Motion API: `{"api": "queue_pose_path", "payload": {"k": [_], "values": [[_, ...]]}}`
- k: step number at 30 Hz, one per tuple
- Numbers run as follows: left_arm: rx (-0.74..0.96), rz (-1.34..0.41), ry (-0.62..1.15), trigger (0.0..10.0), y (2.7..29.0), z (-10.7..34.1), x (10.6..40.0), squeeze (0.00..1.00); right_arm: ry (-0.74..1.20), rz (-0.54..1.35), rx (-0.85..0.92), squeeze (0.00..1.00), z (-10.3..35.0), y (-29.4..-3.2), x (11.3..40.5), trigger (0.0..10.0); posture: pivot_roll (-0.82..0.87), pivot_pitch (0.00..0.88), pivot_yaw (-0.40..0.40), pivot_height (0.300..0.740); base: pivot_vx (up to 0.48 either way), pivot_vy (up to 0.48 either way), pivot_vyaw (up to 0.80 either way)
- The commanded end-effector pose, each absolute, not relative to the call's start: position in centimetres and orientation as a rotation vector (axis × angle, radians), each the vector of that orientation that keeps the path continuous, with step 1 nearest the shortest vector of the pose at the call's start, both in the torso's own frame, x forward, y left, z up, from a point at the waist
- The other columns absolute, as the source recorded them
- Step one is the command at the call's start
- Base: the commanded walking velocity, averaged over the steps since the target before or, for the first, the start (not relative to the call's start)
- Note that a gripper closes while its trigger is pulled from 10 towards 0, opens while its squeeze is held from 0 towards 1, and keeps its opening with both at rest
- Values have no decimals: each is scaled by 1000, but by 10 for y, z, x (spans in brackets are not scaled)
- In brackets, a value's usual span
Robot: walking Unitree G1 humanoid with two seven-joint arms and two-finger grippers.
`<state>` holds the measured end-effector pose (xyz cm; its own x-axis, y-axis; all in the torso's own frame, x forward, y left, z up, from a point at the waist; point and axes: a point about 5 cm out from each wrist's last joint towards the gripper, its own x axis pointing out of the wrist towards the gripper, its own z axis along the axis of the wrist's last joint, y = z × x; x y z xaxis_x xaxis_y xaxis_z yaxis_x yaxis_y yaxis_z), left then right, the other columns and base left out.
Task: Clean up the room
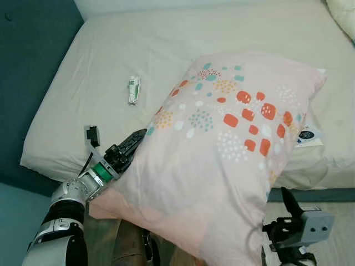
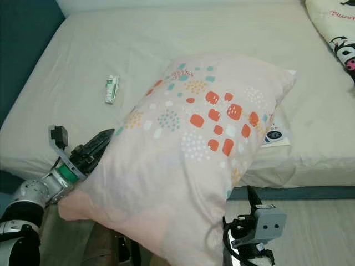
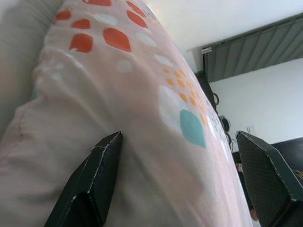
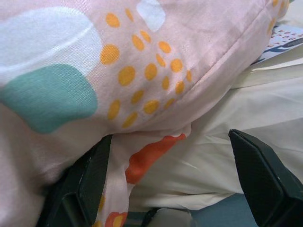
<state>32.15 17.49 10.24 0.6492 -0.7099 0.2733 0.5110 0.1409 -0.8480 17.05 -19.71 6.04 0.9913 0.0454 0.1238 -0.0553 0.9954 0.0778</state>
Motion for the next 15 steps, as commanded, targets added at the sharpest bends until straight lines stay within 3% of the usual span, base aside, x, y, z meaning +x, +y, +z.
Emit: {"api": "queue_pose_path", "payload": {"k": [1, 5, 6, 15], "values": [[-1119, -892, 253, 10000, 176, 93, 314, 1000, -83, 83, 93, 0, 56, -189, 165, 10000, -96, 182, 139, 612, 0, 0, 0], [-1129, -966, 258, 10000, 168, 98, 311, 1000, -44, 67, 99, 0, 55, -190, 162, 10000, -91, 187, 141, 612, 0, 0, 0], [-1150, -982, 257, 10000, 167, 100, 310, 1000, -43, 68, 110, 1000, 57, -190, 163, 10000, -87, 189, 141, 612, 0, 0, 0], [-1145, -985, 289, 10000, 165, 95, 308, 1000, -46, 71, 146, 1000, 57, -184, 159, 10000, -79, 194, 140, 612, 0, 0, 0]]}}
